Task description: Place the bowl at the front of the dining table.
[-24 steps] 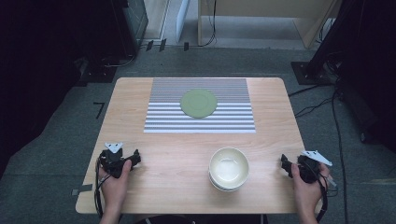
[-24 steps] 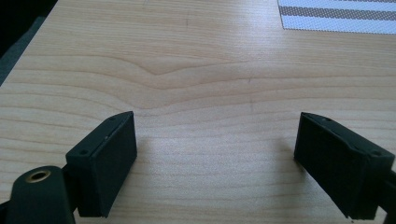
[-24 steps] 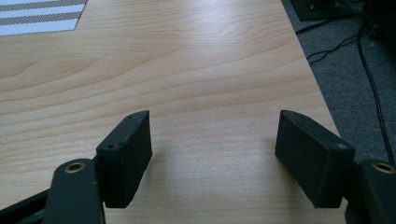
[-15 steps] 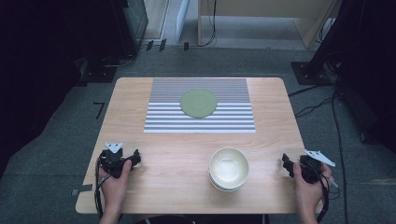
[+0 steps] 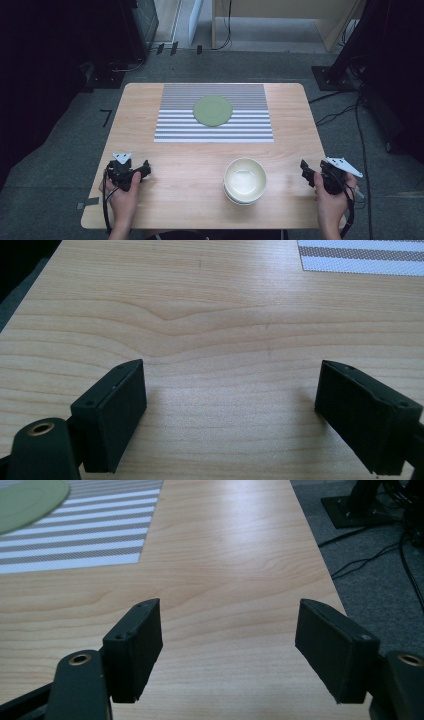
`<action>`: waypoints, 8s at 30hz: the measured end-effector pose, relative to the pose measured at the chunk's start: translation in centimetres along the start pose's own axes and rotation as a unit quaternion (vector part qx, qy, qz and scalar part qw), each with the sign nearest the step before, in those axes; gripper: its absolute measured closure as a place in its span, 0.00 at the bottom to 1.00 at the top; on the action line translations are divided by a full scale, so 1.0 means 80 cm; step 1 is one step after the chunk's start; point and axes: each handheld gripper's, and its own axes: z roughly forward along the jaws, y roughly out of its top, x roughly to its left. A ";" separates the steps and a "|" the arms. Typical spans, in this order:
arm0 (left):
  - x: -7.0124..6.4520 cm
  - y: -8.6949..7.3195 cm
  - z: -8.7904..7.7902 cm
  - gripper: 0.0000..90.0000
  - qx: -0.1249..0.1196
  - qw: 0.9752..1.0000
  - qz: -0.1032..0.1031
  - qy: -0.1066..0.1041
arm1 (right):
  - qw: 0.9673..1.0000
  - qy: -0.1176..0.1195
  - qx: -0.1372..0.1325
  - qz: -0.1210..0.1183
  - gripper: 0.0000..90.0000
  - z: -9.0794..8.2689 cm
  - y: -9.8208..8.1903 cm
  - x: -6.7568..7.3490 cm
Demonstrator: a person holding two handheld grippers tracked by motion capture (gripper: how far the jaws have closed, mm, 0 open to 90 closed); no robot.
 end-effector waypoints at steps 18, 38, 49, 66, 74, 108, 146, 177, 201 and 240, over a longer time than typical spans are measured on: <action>0.000 0.000 0.000 0.14 0.000 1.000 0.001 0.000 | 0.999 0.044 -0.025 -0.016 0.30 -0.025 0.023 0.032; -0.001 0.000 0.000 0.14 0.000 1.000 0.004 -0.003 | 0.994 0.097 -0.025 -0.032 0.30 -0.047 0.036 0.075; -0.001 0.000 0.000 0.14 0.000 1.000 0.005 -0.005 | 0.991 0.126 -0.019 -0.048 0.30 -0.054 0.036 0.099; -0.001 0.000 0.000 0.14 0.000 1.000 0.007 -0.006 | 0.985 0.161 -0.011 -0.068 0.30 -0.058 0.031 0.130; -0.002 0.000 0.000 0.14 0.000 1.000 0.009 -0.007 | 0.982 0.174 -0.003 -0.077 0.30 -0.056 0.026 0.142; -0.002 0.000 0.000 0.14 0.000 1.000 0.009 -0.008 | 0.974 0.204 0.043 -0.087 0.71 -0.032 -0.001 0.169; -0.003 0.000 0.000 0.14 0.000 1.000 0.009 -0.008 | 0.966 0.230 0.002 -0.116 0.93 -0.046 0.006 0.163; -0.003 0.000 0.000 0.14 0.001 1.000 0.010 -0.008 | 0.963 0.252 -0.020 -0.095 0.92 -0.054 0.054 0.159; -0.003 0.000 0.000 0.14 0.001 1.000 0.009 -0.008 | 0.965 0.250 -0.028 -0.079 0.92 -0.024 0.108 0.168; -0.003 0.000 0.000 0.14 0.000 1.000 0.011 -0.009 | 0.970 0.234 0.003 -0.063 0.92 0.060 0.157 0.209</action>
